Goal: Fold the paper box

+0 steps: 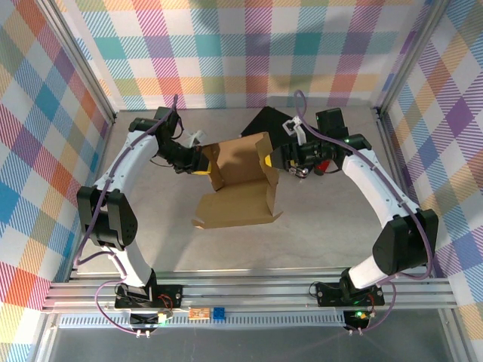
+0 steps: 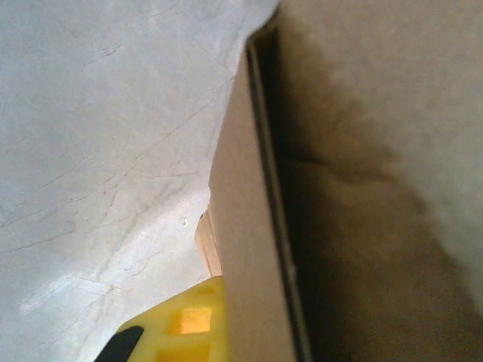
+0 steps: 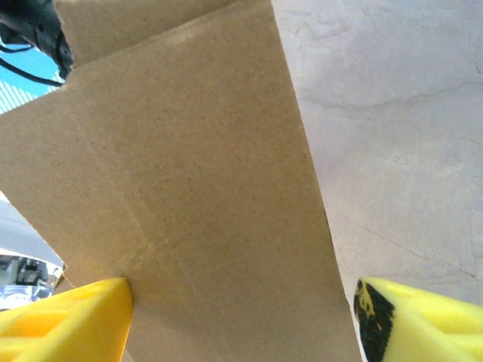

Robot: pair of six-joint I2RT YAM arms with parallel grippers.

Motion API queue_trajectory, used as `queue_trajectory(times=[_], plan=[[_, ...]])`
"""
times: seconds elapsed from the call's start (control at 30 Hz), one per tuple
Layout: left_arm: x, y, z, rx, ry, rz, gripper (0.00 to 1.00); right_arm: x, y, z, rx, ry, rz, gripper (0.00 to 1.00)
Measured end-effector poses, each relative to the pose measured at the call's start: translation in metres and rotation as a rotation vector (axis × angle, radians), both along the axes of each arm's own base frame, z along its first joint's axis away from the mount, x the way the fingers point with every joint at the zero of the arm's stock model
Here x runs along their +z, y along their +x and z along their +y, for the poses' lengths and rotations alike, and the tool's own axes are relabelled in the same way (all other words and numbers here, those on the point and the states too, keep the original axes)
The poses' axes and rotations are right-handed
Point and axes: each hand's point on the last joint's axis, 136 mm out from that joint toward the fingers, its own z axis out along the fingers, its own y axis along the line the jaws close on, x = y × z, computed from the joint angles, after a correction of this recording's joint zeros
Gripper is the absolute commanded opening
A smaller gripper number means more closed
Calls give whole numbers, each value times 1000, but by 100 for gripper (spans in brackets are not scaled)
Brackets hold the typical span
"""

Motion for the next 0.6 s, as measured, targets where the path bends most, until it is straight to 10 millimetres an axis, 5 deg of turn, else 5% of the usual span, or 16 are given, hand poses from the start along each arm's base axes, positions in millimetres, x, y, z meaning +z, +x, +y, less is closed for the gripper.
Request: queue_trajectory(times=[0.6], plan=[[-1, 0, 1, 2, 11, -2, 0, 9, 5, 7, -15, -78, -89, 88]])
